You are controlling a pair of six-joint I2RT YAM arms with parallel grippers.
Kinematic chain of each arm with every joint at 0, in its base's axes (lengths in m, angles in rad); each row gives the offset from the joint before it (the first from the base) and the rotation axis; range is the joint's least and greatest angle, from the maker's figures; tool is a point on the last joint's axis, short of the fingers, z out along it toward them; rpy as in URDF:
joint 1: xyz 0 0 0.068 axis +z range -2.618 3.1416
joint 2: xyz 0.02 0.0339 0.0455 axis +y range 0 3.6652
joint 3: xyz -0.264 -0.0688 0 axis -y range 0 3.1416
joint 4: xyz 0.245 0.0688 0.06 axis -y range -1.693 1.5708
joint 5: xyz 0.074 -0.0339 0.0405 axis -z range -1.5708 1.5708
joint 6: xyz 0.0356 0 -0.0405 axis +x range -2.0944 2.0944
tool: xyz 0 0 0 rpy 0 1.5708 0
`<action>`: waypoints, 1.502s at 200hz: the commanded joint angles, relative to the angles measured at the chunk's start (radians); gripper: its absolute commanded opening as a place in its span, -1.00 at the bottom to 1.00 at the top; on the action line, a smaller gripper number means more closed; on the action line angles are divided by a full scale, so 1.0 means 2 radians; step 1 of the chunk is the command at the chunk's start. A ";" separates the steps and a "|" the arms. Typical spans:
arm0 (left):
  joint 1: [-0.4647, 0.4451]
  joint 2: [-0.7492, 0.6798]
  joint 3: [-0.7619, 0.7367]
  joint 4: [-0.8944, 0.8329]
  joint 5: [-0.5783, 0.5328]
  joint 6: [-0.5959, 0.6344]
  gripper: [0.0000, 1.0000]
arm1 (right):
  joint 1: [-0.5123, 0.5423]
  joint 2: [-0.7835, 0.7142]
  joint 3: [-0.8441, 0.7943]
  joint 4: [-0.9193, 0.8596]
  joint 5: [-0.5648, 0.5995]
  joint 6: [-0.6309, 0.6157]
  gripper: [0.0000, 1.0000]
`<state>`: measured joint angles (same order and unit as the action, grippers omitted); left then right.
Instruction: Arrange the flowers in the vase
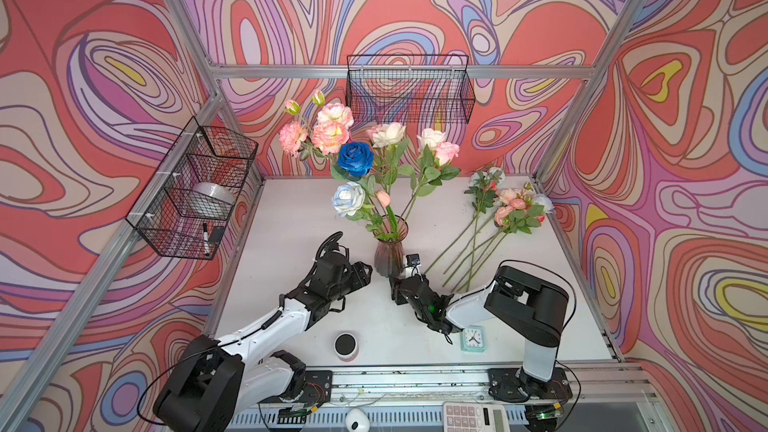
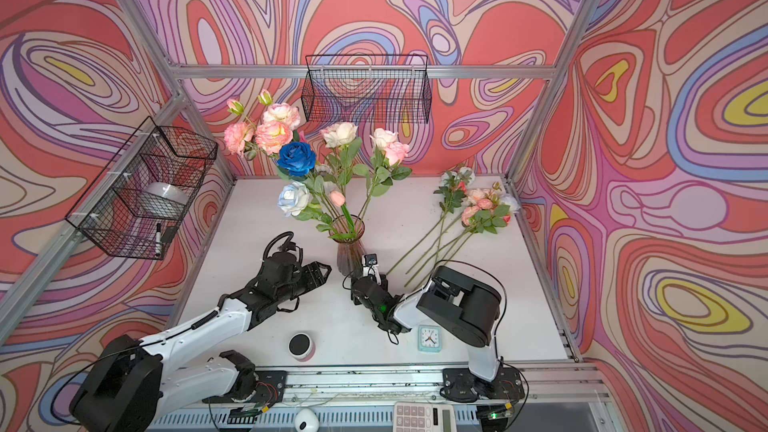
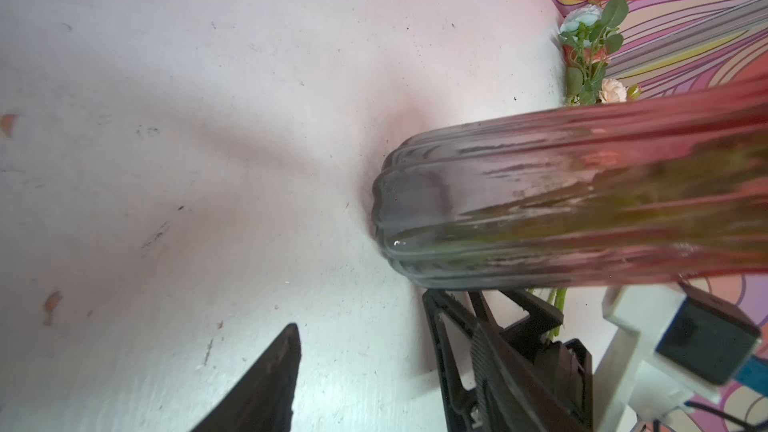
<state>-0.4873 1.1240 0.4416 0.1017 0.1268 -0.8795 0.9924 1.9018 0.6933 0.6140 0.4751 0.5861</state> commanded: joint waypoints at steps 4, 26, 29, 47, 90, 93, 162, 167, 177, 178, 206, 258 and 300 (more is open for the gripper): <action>0.005 -0.025 -0.012 -0.031 -0.007 -0.009 0.36 | -0.017 0.024 0.014 -0.006 0.007 0.006 0.37; 0.005 -0.054 -0.021 -0.048 -0.012 -0.010 0.37 | -0.028 0.036 0.026 -0.007 0.003 0.005 0.38; 0.005 -0.058 -0.022 -0.051 -0.013 -0.010 0.37 | -0.031 0.038 0.028 -0.008 0.001 0.004 0.38; 0.005 -0.084 -0.026 -0.069 -0.016 -0.010 0.37 | -0.041 0.047 0.037 -0.011 -0.002 0.007 0.39; 0.005 -0.144 -0.034 -0.112 -0.022 -0.011 0.38 | -0.068 0.073 0.075 -0.025 -0.022 0.009 0.39; 0.004 -0.147 -0.034 -0.115 -0.023 -0.011 0.39 | -0.070 0.074 0.079 -0.028 -0.024 0.009 0.39; 0.005 -0.190 -0.028 -0.155 -0.026 -0.010 0.40 | -0.094 0.096 0.125 -0.048 -0.051 -0.003 0.42; 0.005 -0.191 -0.027 -0.157 -0.026 -0.010 0.40 | -0.094 0.094 0.124 -0.045 -0.052 -0.008 0.43; 0.005 -0.194 -0.025 -0.160 -0.025 -0.010 0.40 | -0.094 0.086 0.118 -0.035 -0.055 -0.016 0.44; 0.005 -0.194 -0.026 -0.161 -0.025 -0.010 0.40 | -0.094 0.085 0.117 -0.035 -0.057 -0.017 0.44; 0.005 -0.201 -0.022 -0.168 -0.028 -0.011 0.42 | -0.079 0.058 0.086 -0.022 -0.065 -0.012 0.45; 0.005 -0.221 -0.022 -0.179 -0.028 -0.014 0.44 | -0.011 0.057 0.089 0.010 -0.114 -0.029 0.38; 0.005 -0.252 -0.022 -0.209 -0.031 -0.011 0.46 | -0.012 0.102 0.143 0.036 -0.201 -0.063 0.37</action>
<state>-0.4835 0.6518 0.3878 -0.2562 0.0834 -0.8944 0.9810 2.0472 0.9043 0.6548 0.1879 0.5190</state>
